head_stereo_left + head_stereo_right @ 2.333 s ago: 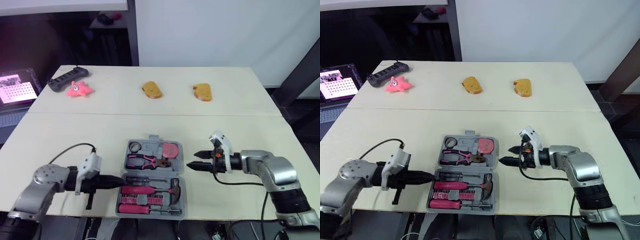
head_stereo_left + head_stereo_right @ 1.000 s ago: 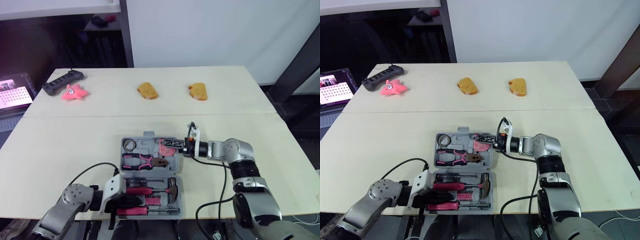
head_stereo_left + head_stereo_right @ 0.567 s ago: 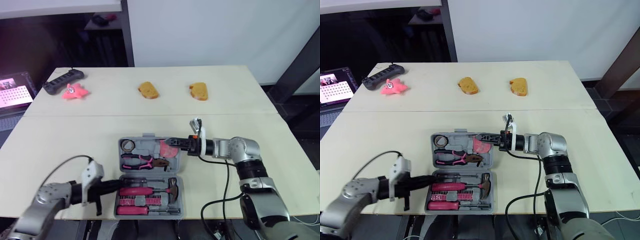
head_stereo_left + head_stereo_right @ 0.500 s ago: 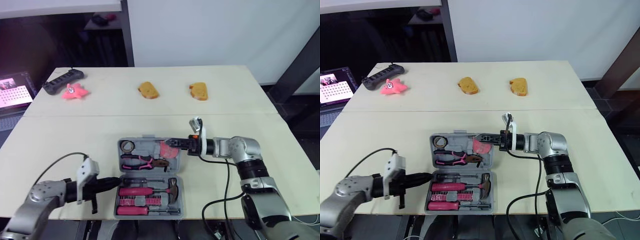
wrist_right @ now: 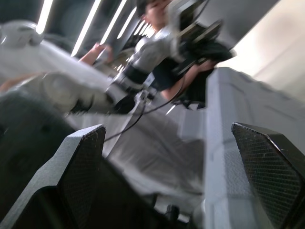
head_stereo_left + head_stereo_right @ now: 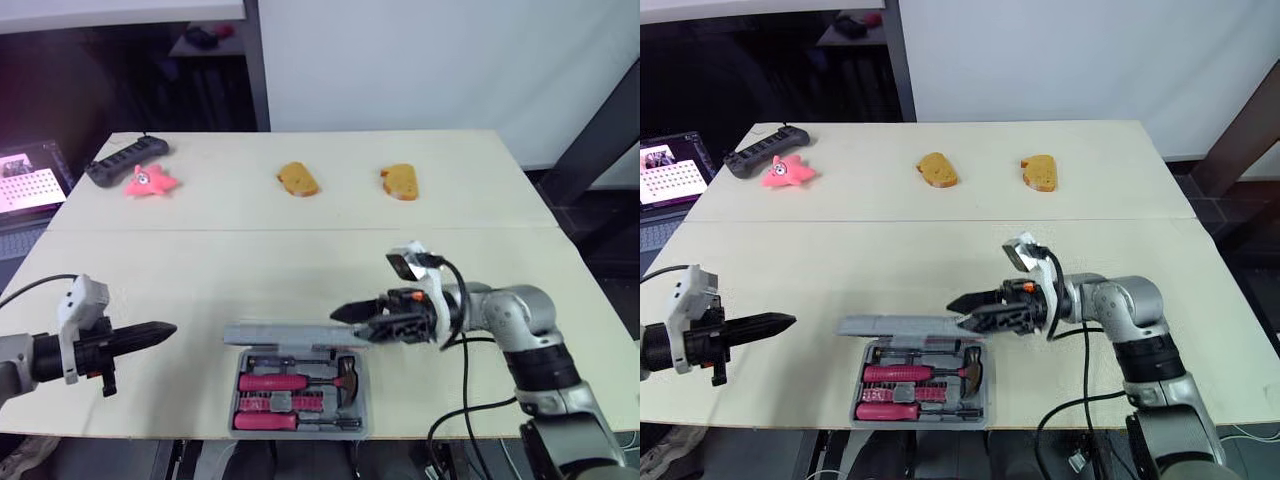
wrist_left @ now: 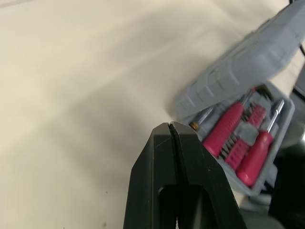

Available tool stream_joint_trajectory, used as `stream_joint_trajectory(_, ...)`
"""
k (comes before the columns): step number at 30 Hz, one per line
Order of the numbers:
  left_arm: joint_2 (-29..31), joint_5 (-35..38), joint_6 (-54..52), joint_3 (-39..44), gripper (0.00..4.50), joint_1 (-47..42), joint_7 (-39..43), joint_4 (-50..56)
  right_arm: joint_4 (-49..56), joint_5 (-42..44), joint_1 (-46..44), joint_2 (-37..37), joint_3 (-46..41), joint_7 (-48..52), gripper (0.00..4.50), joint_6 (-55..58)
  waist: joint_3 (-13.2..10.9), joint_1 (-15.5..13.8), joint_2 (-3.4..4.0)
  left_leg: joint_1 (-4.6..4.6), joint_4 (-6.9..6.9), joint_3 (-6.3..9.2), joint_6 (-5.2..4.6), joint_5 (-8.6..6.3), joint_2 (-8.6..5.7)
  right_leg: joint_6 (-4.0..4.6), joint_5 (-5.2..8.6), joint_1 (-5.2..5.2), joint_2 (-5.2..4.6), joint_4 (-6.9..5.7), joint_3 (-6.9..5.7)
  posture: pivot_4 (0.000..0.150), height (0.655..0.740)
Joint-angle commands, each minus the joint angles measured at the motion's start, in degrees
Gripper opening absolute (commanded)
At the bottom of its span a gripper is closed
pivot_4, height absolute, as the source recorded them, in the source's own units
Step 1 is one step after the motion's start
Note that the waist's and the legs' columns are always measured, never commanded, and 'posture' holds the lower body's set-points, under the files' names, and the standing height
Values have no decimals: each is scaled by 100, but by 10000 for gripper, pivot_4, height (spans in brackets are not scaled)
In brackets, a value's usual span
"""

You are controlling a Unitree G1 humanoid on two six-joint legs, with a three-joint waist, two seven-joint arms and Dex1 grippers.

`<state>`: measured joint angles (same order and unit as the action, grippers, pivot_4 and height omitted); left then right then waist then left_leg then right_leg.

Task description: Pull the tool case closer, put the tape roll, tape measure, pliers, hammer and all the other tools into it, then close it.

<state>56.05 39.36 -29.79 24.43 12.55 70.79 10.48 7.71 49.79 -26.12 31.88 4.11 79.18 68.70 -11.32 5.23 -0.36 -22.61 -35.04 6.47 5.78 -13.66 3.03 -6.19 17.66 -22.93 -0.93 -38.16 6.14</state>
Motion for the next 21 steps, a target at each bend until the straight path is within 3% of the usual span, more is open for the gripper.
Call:
stream_joint_trajectory(1,26,-77,201,7,0,-364,-27,142,1060,-75,657,575,168,84,44604,-435,-1,-68,-5,0,0,1,0,0,0,6,4,0,0,0,-1,1500,7400)
stream_joint_trajectory(8,-127,-558,688,-233,0,-802,-264,176,1170,-126,1322,920,-865,-461,44604,-1358,-5,-124,-14,0,-11,-18,0,0,0,18,6,-2,0,6,16,1500,7400)
stream_joint_trajectory(13,-128,-1159,1218,-343,0,-765,-399,-211,1474,-1059,2189,1574,-1494,-495,44604,-2850,-7,-163,-18,-4,-1,-17,-2,-2,0,-6,3,-6,-1,7,12,1500,7400)
stream_joint_trajectory(21,-198,-1369,1634,-203,0,-677,-390,-719,859,-2089,2699,1606,-2136,-1099,44604,-4672,-13,-128,-27,-2,-8,-22,-3,-2,0,18,7,-5,-1,7,18,1500,7400)
